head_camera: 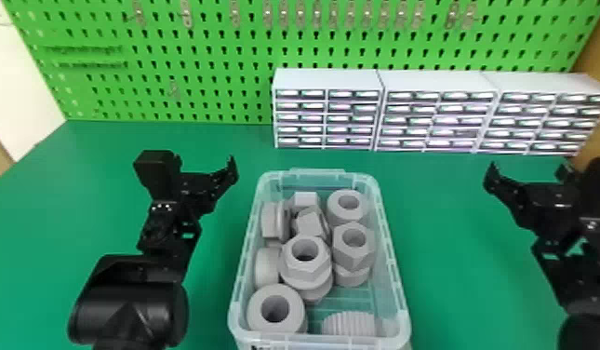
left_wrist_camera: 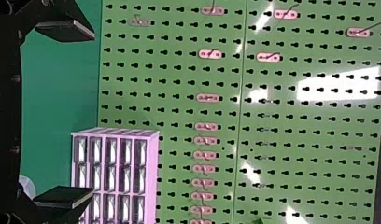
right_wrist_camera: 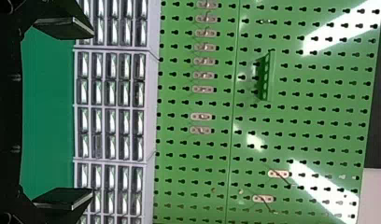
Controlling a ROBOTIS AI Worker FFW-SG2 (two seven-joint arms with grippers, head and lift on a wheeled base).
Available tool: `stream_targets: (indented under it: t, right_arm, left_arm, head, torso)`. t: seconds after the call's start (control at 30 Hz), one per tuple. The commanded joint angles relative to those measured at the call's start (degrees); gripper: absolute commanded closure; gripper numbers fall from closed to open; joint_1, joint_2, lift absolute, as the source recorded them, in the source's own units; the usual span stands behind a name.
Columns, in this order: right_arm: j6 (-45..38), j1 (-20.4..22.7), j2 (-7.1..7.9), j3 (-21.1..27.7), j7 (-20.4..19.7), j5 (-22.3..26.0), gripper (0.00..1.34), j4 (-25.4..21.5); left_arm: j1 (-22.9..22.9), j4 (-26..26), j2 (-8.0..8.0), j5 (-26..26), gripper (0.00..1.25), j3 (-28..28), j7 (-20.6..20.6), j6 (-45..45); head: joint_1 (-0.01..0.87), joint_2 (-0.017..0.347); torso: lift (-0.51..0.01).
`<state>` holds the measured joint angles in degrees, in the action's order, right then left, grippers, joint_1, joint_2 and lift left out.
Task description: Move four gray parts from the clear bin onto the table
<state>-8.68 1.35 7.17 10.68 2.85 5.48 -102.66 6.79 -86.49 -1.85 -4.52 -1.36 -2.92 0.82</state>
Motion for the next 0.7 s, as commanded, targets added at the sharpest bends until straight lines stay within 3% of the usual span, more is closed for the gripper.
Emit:
stream_targets:
  t: [0.0,0.67]
  right_arm:
    - [-0.6,-0.2,-0.05,-0.3,0.1,-0.1,0.11,0.0]
    - [-1.1,-0.2,-0.23,-0.1,0.1,0.1,0.11,0.0]
  left_arm:
    - [0.0,-0.5,0.0,1.2,0.12,0.6,0.0,-0.1]
    - [-0.2,-1.5,0.0,2.6,0.12,1.4,-0.2,-1.3]
  head:
    - [0.693,0.072]
    - [0.693,0.072]
  torso:
    - [-0.052]
    - [-0.052]
